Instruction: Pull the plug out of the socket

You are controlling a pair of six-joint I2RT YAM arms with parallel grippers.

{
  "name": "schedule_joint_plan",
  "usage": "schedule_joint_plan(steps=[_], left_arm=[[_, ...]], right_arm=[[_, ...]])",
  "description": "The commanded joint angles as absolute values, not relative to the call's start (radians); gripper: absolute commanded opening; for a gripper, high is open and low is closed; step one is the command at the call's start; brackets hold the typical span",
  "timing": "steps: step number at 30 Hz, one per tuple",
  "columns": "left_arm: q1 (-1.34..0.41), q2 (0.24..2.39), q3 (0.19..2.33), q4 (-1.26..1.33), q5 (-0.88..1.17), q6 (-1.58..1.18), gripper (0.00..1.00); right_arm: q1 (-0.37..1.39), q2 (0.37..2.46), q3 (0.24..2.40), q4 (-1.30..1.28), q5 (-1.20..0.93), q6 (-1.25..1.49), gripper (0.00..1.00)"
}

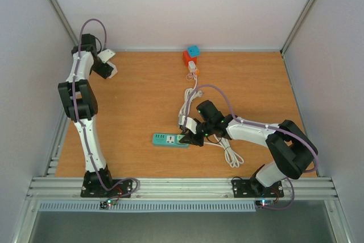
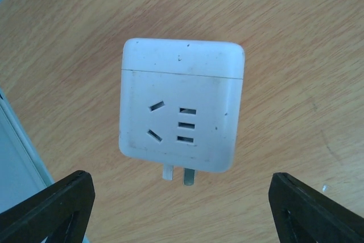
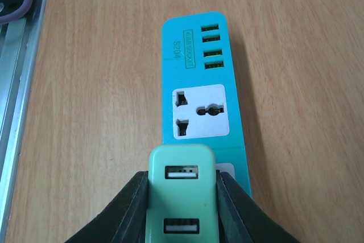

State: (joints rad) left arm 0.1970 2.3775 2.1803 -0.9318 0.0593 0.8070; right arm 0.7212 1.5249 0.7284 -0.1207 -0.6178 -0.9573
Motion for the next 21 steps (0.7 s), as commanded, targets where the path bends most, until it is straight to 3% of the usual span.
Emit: schedule_joint_plan(steps=[1,12,21], left_arm=[[0.202,2.288,2.190,-0.936,0.109,0.788,0.86],[0.199,1.863,1.741,-0.878,0.434,0.795,0.82],[0.159,1.653,1.548,-0.912,0.584,0.831,0.84]], right_arm=[[0.728,1.551,0.729,-0.143,-0.559,-0.946,0.16],[0.728,1.536,0.734,-0.137,-0.571,-0.928,0.27],[0.727,1.490,0.777,-0.140,-0.596,-0.881,0.48]])
